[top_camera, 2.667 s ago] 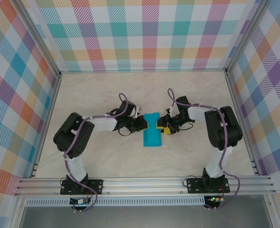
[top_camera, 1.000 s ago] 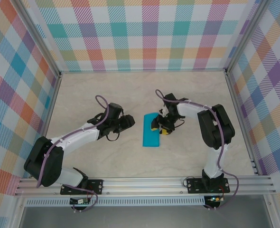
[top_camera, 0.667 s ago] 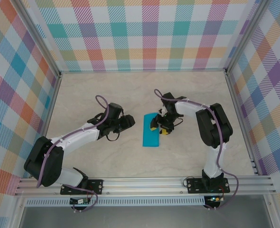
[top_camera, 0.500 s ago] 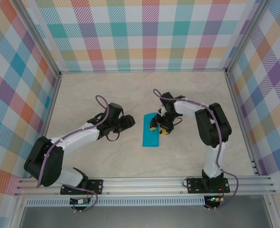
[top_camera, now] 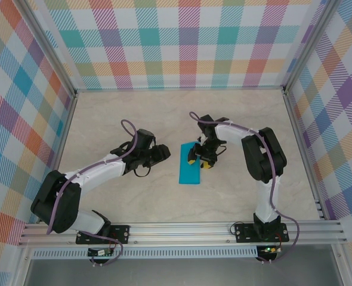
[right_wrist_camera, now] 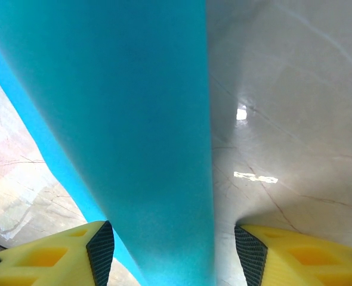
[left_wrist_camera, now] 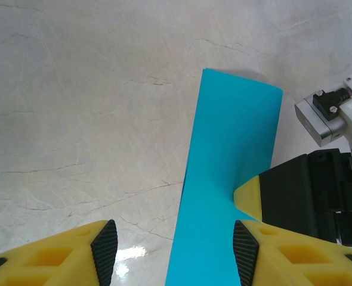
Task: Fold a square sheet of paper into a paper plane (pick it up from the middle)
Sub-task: First fold in half a square sheet of paper at the center of the table.
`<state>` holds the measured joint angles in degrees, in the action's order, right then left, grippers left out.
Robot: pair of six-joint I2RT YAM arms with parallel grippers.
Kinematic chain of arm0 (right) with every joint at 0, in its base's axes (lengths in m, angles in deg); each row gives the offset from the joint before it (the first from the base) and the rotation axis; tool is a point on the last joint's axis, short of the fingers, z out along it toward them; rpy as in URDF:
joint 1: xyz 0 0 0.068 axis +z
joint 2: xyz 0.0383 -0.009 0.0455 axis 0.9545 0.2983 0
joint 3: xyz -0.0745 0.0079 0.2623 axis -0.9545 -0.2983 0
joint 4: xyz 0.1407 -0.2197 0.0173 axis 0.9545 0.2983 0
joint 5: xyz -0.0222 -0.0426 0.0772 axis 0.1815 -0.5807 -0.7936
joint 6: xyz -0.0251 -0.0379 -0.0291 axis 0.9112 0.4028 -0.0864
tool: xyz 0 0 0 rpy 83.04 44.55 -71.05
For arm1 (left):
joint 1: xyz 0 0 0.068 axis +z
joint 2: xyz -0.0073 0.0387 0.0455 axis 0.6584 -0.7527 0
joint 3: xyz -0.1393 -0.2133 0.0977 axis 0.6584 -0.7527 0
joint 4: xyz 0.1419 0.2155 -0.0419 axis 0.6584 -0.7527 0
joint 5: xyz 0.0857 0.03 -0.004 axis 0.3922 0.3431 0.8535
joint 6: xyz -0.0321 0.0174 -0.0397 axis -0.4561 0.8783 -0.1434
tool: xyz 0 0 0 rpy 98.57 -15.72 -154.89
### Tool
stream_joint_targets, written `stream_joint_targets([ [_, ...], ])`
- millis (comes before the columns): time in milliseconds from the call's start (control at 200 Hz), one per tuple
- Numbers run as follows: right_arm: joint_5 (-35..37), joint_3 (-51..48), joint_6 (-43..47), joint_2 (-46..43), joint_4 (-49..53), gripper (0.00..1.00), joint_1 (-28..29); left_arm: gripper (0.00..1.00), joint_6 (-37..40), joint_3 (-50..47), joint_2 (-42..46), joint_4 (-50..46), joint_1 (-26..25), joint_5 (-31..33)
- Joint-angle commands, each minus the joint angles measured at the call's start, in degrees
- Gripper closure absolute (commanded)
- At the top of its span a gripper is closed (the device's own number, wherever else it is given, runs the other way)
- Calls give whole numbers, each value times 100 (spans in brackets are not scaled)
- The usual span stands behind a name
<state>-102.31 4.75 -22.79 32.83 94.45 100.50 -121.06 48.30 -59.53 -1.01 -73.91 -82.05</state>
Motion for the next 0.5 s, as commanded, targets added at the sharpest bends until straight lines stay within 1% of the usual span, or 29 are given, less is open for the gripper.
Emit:
stream_joint_targets([
  [0, 819, -195, 106, 576, 173, 39, 27, 44, 72, 127, -76, -41, 39, -84],
  [495, 887, -67, 69, 785, 268, 38, 88, 44, 98, 233, -271, -32, -14, -172],
])
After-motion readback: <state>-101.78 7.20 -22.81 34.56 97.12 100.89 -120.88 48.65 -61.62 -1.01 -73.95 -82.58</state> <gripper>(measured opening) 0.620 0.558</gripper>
